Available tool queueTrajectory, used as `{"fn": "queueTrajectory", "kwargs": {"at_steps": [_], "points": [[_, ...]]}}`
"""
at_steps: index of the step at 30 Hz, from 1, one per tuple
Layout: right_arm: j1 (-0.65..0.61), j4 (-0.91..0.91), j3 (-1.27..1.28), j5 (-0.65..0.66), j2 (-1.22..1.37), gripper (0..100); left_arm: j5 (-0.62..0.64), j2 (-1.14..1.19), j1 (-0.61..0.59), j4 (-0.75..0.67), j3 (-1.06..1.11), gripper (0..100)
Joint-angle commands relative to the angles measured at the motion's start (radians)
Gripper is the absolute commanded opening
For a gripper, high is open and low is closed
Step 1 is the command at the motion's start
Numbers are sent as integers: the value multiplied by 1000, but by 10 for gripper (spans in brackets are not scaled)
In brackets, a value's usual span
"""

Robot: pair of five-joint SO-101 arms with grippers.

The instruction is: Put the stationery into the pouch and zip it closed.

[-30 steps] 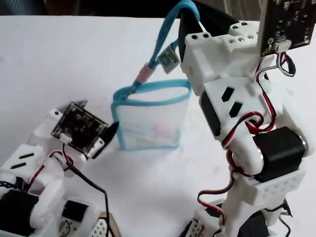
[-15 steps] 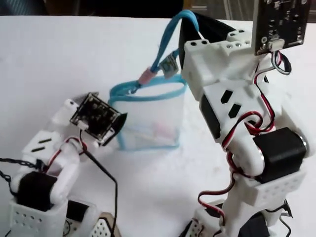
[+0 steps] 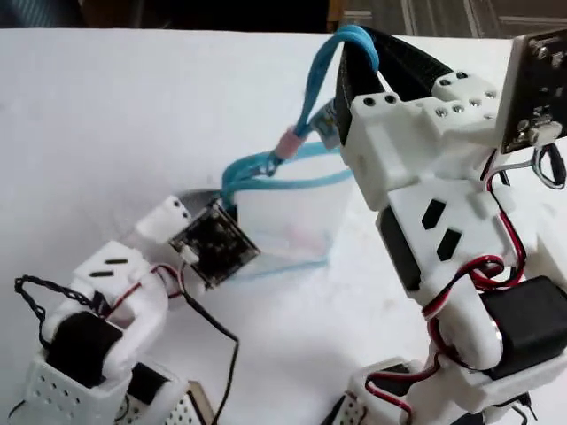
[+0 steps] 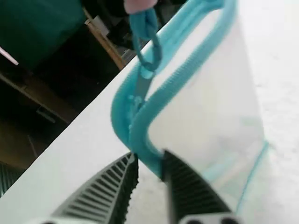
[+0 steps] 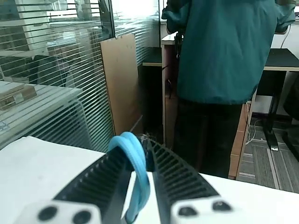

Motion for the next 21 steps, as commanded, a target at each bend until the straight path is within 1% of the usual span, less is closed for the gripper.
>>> {"fn": "queueTrajectory", "kwargs": {"at_steps": [1, 4, 6, 9, 12, 15, 18, 21], "points": [[35, -2, 11, -2, -10, 16, 60, 7, 47, 74, -43, 21], [90, -19, 72, -6, -10, 16, 135, 12, 47, 144, -133, 24], [142, -44, 129, -9, -19, 16, 157, 12, 47, 180, -175, 24], [179, -65, 167, -11, -22, 16, 176, 12, 47, 224, -193, 24], [176, -65, 169, -5, -25, 16, 193, 5, 39, 252, -199, 24], [177, -65, 163, -2, -27, 16, 206, 8, 41, 316, -258, 24], [182, -59, 169, -2, -27, 16, 253, 10, 47, 356, -327, 24], [182, -59, 169, -2, -27, 16, 255, 12, 64, 385, -370, 24]]}}
